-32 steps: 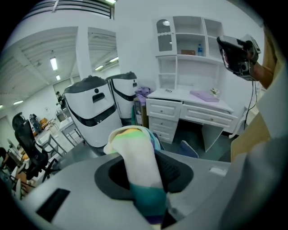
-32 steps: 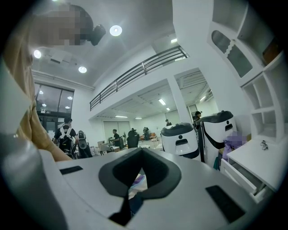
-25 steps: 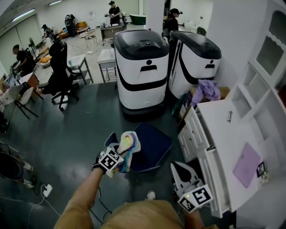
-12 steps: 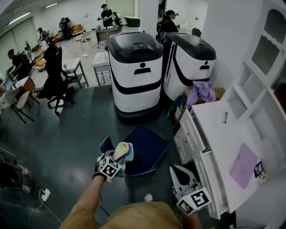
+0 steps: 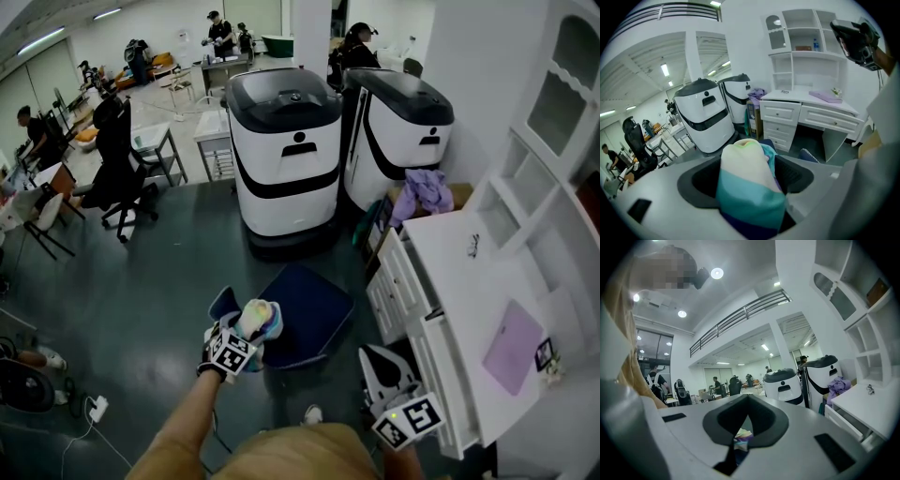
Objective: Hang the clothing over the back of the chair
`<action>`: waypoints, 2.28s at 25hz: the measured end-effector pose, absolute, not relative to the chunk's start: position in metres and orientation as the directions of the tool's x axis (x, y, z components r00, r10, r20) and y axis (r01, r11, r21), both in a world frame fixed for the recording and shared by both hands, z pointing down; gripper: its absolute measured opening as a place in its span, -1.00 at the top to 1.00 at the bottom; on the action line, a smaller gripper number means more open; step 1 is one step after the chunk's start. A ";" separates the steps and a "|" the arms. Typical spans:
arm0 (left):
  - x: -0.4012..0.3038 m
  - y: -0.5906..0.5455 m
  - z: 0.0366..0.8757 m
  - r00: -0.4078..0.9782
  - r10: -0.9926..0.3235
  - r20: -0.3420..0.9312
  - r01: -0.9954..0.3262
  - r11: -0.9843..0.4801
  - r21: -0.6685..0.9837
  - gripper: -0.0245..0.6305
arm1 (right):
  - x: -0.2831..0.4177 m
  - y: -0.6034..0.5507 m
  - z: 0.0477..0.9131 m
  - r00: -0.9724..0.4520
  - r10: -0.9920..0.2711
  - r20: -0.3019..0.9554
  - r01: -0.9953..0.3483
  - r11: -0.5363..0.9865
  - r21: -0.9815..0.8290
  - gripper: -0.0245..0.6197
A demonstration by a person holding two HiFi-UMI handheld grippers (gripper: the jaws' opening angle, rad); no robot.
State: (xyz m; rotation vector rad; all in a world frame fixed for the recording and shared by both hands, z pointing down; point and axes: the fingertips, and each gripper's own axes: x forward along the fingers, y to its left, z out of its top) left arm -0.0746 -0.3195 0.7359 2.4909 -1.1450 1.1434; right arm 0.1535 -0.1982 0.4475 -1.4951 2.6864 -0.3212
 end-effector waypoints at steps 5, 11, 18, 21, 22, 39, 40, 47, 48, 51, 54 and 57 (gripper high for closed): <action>-0.085 -0.312 0.724 0.386 -0.634 0.670 -0.734 -0.651 -0.194 -0.19 | 0.147 -0.191 0.447 -0.534 -0.843 0.056 -0.833 0.513 -0.208 0.91; -0.093 -0.303 0.710 0.391 -0.661 0.641 -0.750 -0.633 -0.194 -0.19 | 0.136 -0.181 0.445 -0.544 -0.838 0.050 -0.825 0.523 -0.213 0.91; -0.103 -0.290 0.681 0.395 -0.706 0.588 -0.776 -0.599 -0.198 -0.19 | 0.121 -0.169 0.446 -0.572 -0.819 0.047 -0.806 0.550 -0.218 0.91; -0.115 -0.283 0.667 0.383 -0.730 0.566 -0.803 -0.566 -0.187 -0.19 | 0.108 -0.165 0.443 -0.592 -0.805 0.045 -0.793 0.571 -0.214 0.91; -0.120 -0.280 0.663 0.382 -0.736 0.559 -0.814 -0.554 -0.174 -0.19 | 0.104 -0.165 0.442 -0.600 -0.799 0.044 -0.787 0.579 -0.212 0.91; -0.200 -0.224 0.612 0.301 -0.852 0.427 -0.948 -0.317 0.036 0.85 | 0.033 -0.149 0.437 -0.705 -0.707 0.047 -0.702 0.686 -0.191 0.91; -0.201 -0.223 0.606 0.304 -0.856 0.417 -0.948 -0.316 0.042 0.89 | 0.031 -0.148 0.436 -0.706 -0.706 0.048 -0.701 0.688 -0.190 0.91; -0.202 -0.212 0.554 0.333 -0.880 0.339 -0.941 -0.334 0.057 0.91 | 0.034 -0.146 0.424 -0.698 -0.715 0.041 -0.709 0.682 -0.178 0.91; -0.202 -0.210 0.544 0.331 -0.886 0.325 -0.942 -0.333 0.050 0.91 | 0.036 -0.147 0.422 -0.696 -0.718 0.036 -0.711 0.681 -0.175 0.91; -0.205 -0.204 0.508 0.325 -0.908 0.263 -0.943 -0.331 0.022 0.91 | 0.043 -0.150 0.413 -0.684 -0.730 0.016 -0.721 0.672 -0.166 0.91; -0.210 -0.195 0.466 0.321 -0.930 0.181 -0.945 -0.327 -0.008 0.91 | 0.050 -0.152 0.400 -0.668 -0.744 -0.005 -0.735 0.661 -0.149 0.91; -0.214 -0.187 0.432 0.310 -0.945 0.109 -0.948 -0.315 -0.038 0.91 | 0.062 -0.157 0.392 -0.648 -0.761 -0.019 -0.754 0.646 -0.118 0.91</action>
